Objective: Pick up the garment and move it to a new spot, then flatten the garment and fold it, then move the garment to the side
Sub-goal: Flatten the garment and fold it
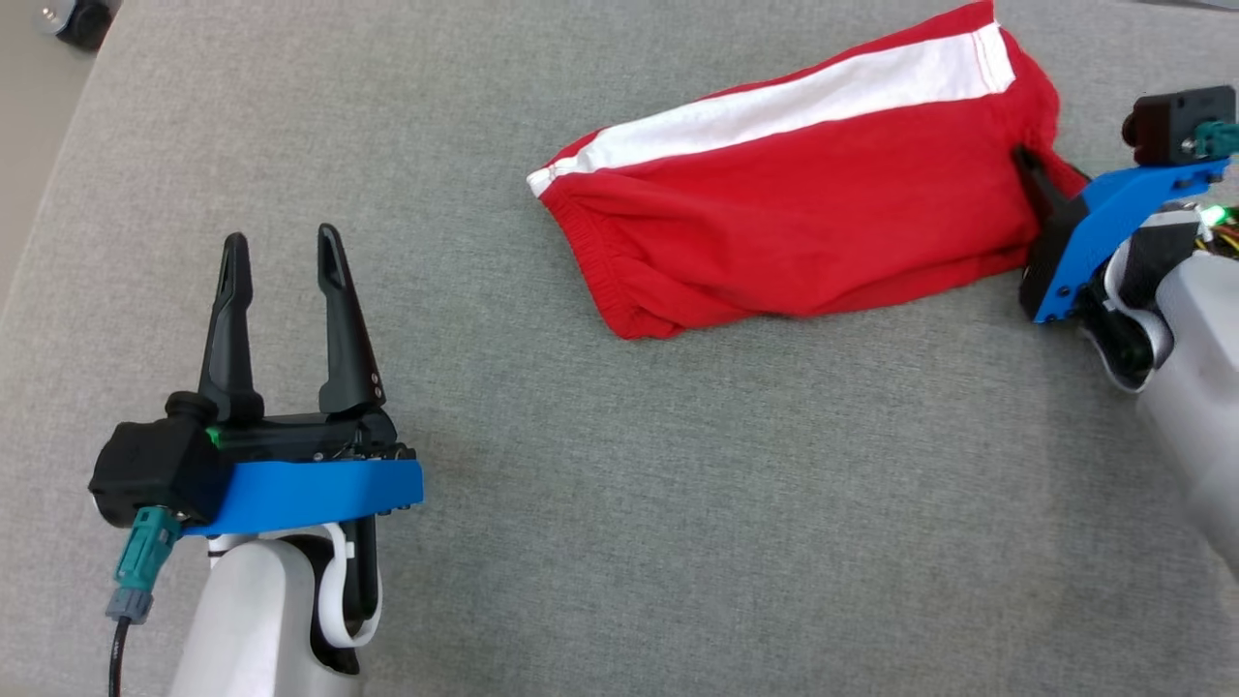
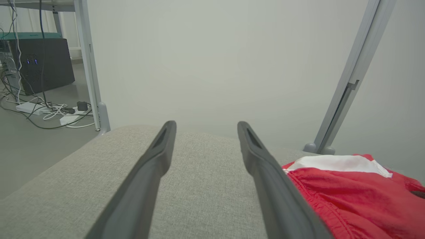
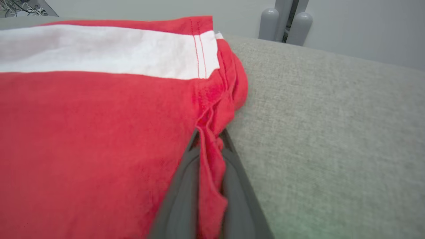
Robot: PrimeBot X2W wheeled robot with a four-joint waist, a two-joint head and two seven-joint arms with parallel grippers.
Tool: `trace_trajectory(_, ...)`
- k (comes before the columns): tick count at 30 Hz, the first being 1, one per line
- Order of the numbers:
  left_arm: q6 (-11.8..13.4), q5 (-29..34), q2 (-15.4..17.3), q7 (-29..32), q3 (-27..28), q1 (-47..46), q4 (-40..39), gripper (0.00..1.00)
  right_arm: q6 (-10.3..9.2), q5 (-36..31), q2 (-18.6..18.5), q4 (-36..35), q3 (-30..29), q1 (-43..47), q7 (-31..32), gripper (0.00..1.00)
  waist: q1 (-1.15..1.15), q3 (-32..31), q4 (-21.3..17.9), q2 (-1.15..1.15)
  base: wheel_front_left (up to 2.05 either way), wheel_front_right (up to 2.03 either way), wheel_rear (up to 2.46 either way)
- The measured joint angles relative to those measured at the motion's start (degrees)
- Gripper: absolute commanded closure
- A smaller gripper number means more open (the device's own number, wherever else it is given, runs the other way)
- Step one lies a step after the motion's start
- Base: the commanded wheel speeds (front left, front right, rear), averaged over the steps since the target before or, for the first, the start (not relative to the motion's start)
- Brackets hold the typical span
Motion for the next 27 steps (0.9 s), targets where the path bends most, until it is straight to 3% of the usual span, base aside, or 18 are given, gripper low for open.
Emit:
trace_trajectory(13, -2.03, 3.44, -0.03, 0.00, 2.69, 2.16, 2.34, 0.00, 0.00, 9.25, 1.14, -4.91, -1.29, 11.04, -9.22, 1.00, 0.00, -5.33, -6.87, 0.00, 0.00, 0.00, 0.00)
trace_trajectory(21, -2.52, 4.01, -0.04, 0.00, 3.59, 4.91, 2.36, 0.00, 0.00, 13.80, -3.19, -7.45, -3.44, 18.78, -11.55, 1.00, 0.00, -9.08, -10.56, 0.00, 0.00, 0.00, 0.00)
trace_trajectory(27, -2.53, 3.98, -0.04, 0.00, 3.81, 5.95, 1.81, 0.00, 0.00, 14.49, -5.78, -7.38, -5.04, 20.19, -12.43, 1.00, 0.00, -10.08, -10.87, 0.00, 0.00, 0.00, 0.00)
